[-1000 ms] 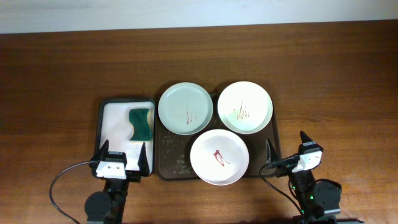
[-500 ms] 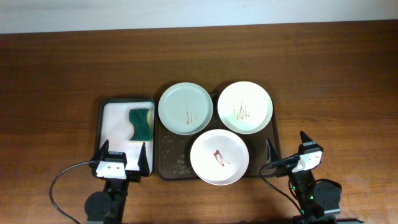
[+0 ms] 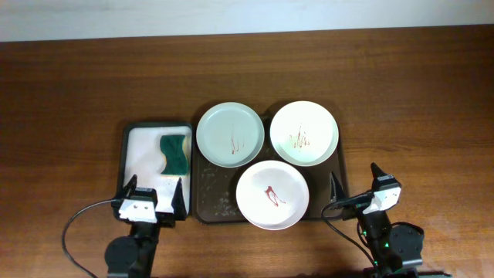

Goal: Clean dirty plates on tray and stack at the side

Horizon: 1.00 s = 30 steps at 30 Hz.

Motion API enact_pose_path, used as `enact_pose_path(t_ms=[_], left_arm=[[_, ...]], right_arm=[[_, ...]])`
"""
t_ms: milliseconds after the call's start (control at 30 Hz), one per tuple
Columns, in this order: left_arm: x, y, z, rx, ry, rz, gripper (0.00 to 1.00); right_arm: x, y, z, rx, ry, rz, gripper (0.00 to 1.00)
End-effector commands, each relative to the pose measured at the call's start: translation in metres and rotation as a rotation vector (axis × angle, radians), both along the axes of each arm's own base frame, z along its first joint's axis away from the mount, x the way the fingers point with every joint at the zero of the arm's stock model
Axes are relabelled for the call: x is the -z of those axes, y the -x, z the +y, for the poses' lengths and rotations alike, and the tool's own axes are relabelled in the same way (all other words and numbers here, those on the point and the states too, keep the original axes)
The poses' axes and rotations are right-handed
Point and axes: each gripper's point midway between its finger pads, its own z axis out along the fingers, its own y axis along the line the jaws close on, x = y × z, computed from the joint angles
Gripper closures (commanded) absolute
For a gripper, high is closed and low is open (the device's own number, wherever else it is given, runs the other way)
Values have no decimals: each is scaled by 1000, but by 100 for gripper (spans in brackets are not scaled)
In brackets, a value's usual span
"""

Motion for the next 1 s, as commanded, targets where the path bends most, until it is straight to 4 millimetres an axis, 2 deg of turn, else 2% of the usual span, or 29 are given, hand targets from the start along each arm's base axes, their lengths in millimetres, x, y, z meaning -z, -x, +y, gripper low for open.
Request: enact_pose_path(t_ms=[0,100,233,367,433,533,600,700,833,900,967], left_arm=[[-17,6,0,1,25,67,0],[-29,7,0,0,19,148,1],[-48,-3,-1,-2,8,307,1],[-52,-15,-5,17,2,504,1],[-57,-18,-15,65,17,589,1],[-65,-15,-23,110,29,748,1],[-58,-16,-23,107,25,806,0],[-50,-26,-25,115,29,833,1],[-53,-73,-21,73,24,731,1],[-29,-95,-3,-58,19,779,1],[12,-108,3,-137,45,888,0]], right_arm=[[-11,6,5,-23,-51,32,1],[-18,16,6,-34,-51,109,1],[-30,26,12,-66,-65,257,1],[-37,21,16,-77,-60,452,1],[-36,17,16,-71,-53,578,1],[-44,9,17,-63,-45,742,1],[-50,-1,19,-63,-44,788,1],[-41,-10,28,-109,-66,846,1],[-30,-13,35,-139,-84,902,1],[-27,-14,35,-139,-84,913,1],[-27,-14,35,-138,-83,913,1]])
